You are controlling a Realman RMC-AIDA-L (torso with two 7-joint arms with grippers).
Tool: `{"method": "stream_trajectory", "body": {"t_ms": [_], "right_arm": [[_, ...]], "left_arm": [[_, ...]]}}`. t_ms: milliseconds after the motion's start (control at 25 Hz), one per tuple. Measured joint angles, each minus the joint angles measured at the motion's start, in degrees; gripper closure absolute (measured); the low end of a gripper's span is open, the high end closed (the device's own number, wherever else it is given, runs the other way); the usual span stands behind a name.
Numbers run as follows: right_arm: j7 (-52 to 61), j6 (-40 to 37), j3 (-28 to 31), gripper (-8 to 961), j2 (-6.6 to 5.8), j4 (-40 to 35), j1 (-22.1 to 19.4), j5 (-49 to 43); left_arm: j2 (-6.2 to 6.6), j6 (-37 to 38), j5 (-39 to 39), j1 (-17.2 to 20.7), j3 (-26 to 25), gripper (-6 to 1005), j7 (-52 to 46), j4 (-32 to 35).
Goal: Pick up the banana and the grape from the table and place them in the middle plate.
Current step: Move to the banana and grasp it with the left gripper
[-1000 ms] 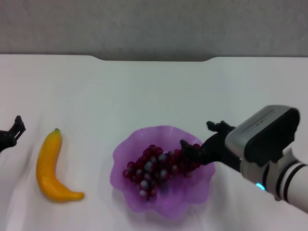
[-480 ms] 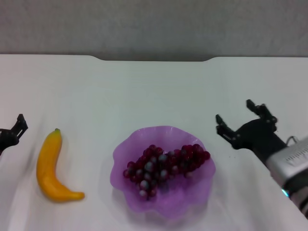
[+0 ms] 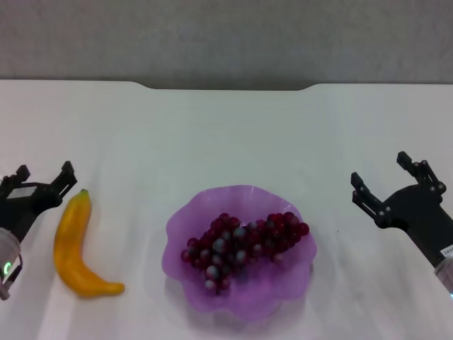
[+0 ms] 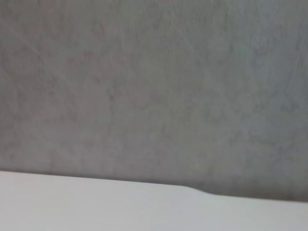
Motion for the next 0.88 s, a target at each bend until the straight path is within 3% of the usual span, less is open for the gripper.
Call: {"method": "stream_trajectory", "body": {"t_ms": [200, 320, 560, 680, 720, 760, 880], "right_arm": [[0.29, -1.11, -0.63, 69, 0.06, -2.29, 0.25, 0.29], [0.91, 0.65, -0.34, 69, 0.1, -3.55, 0.83, 0.45], [1.5, 1.42, -0.24, 69, 0.04, -4.53, 1.05, 0.56], [1.51, 1.5, -0.24, 69, 0.03, -4.57, 1.09, 0.57], [1.52, 1.66, -0.24, 69, 0.03, -4.57, 1.12, 0.57], [1.52, 1.97, -0.25, 69, 0.03, -4.57, 1.19, 0.58], [1.54, 3.2, -0.34, 69, 0.05, -4.39, 1.57, 0.58]], "left_arm": [[0.42, -3.64, 0.83, 1.93, 0.45, 168, -1.46, -5.85], [0.67, -11.44, 2.76, 4.32, -0.15, 169, -0.64, -14.68], [0.3, -39.38, 3.2, 9.23, -7.01, 170, 11.23, -35.87], [0.32, -50.54, 3.17, 9.99, -9.02, 171, 12.82, -43.03], [0.42, -59.22, 3.35, 9.44, -11.02, 171, 13.67, -46.49], [0.42, -59.22, 3.35, 9.44, -11.02, 171, 13.67, -46.49], [0.42, -69.46, 3.43, 7.87, -13.52, 172, 15.87, -48.86]]}}
